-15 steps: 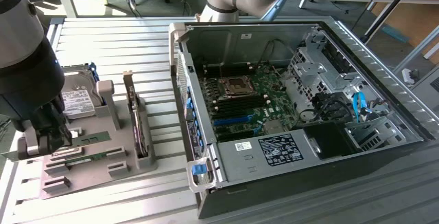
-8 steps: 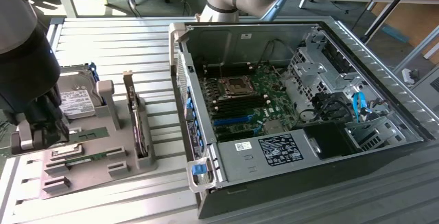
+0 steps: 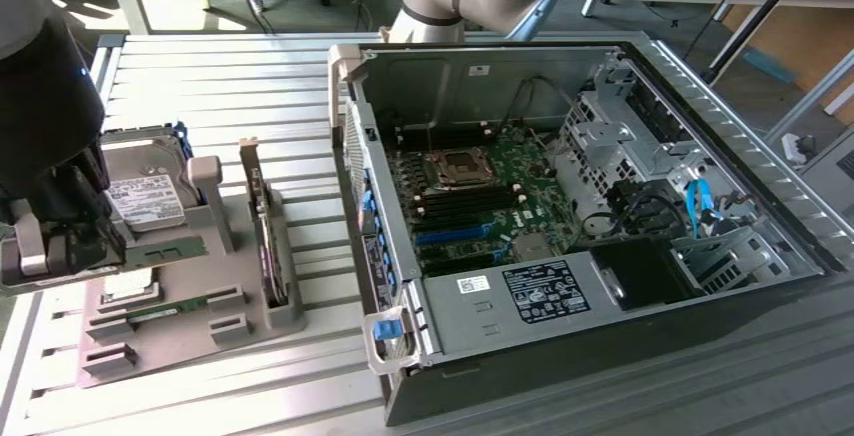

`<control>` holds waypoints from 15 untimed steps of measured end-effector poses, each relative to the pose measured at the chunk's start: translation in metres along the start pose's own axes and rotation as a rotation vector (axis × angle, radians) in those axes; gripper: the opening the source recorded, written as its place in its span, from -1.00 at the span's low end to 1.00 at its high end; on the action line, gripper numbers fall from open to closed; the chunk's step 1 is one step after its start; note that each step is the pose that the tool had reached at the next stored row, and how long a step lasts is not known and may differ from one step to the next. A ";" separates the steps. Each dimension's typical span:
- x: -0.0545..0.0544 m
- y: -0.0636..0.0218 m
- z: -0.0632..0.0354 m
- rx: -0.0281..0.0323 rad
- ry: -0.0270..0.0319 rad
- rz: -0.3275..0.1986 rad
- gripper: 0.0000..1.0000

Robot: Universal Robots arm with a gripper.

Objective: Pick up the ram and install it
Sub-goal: 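Pick up the ram and move it above insertion slot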

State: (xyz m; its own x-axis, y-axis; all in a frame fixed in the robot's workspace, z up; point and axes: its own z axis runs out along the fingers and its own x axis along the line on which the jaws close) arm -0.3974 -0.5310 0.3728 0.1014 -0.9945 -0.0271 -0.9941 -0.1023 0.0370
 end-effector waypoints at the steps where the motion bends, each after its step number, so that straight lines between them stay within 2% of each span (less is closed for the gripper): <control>1: 0.000 0.0001 -0.0021 0.0000 0.0001 0.000 -0.76; 15: -0.001 0.0010 -0.0262 -0.0002 0.0017 0.000 -0.76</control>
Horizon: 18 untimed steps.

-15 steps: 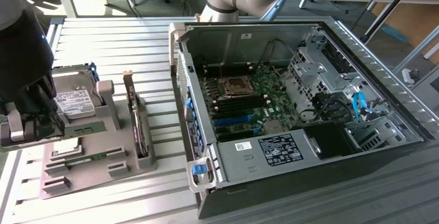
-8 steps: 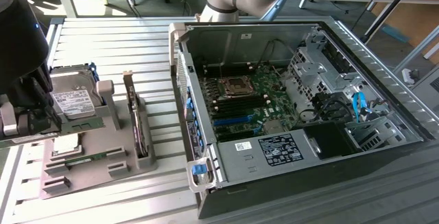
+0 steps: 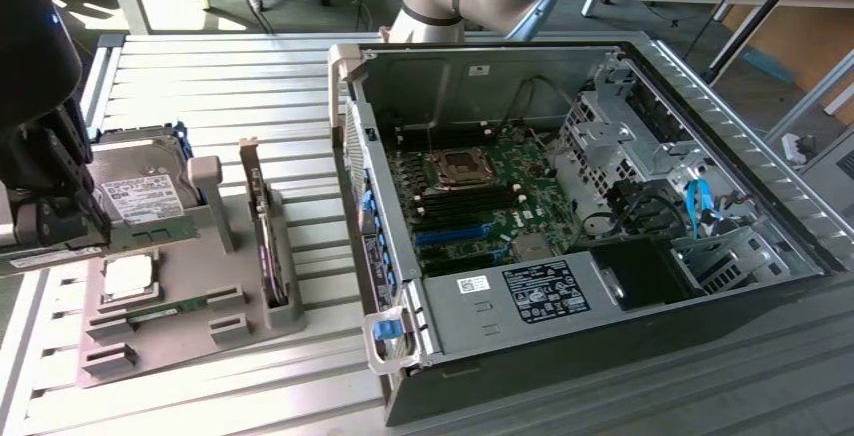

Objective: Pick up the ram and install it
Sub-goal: 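Pick up the ram and move it above insertion slot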

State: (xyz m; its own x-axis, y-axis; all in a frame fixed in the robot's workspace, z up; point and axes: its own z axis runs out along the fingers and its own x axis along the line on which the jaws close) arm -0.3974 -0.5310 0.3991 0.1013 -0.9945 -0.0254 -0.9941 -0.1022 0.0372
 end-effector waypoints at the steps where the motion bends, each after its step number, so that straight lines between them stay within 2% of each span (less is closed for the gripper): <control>1: 0.000 0.0001 -0.0012 0.0001 -0.0001 0.000 -0.76; 11: 0.000 -0.0004 -0.0037 -0.0002 0.0005 0.000 -0.76; 18: 0.002 -0.0182 -0.0043 0.0000 0.0005 0.000 -0.76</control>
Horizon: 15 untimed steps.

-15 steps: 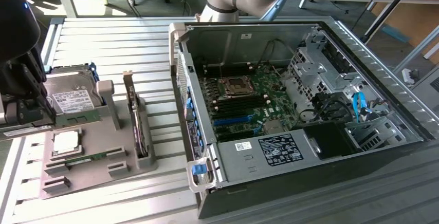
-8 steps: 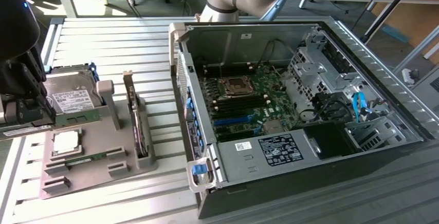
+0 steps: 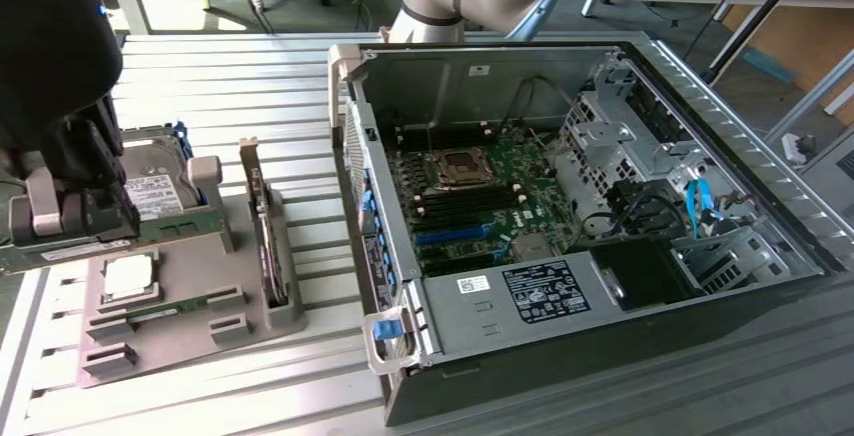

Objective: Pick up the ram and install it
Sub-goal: 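Pick up the ram and move it above insertion slot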

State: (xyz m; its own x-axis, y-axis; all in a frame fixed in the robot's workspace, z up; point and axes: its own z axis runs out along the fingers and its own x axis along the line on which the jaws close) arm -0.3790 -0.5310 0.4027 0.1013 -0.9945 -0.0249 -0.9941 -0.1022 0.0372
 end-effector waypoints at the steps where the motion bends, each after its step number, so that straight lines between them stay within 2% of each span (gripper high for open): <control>1: 0.000 -0.0030 -0.0001 -0.0001 0.0000 0.000 -0.76; 15: 0.004 -0.0415 -0.0016 0.0000 -0.0001 0.000 -0.76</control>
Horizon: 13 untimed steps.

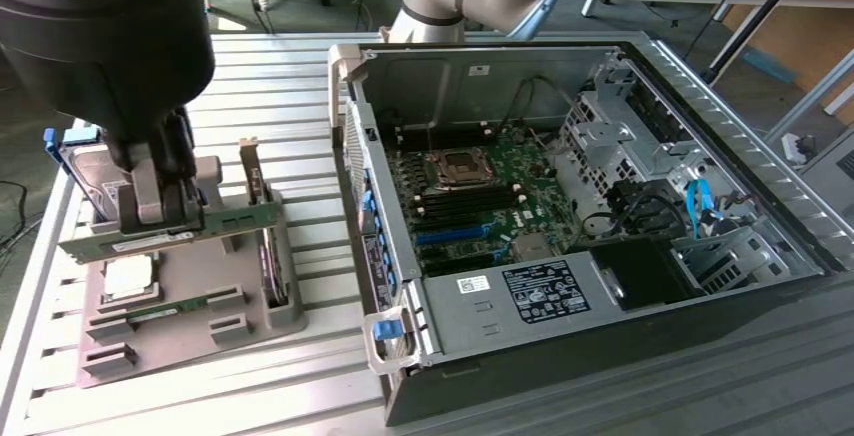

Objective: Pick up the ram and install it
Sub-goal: 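Pick up the ram and move it above insertion slot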

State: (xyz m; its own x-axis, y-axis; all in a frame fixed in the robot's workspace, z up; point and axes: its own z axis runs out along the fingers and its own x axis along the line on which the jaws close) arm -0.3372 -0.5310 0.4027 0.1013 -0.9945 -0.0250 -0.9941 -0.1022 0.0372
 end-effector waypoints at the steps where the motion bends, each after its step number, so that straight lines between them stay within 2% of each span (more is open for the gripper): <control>1: 0.000 -0.0026 -0.0001 0.0000 0.0000 0.000 -0.76; 13: 0.004 -0.0424 -0.0017 -0.0002 0.0000 0.000 -0.76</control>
State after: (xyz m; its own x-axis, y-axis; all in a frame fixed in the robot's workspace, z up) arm -0.2946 -0.5309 0.4027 0.1013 -0.9945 -0.0250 -0.9941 -0.1022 0.0374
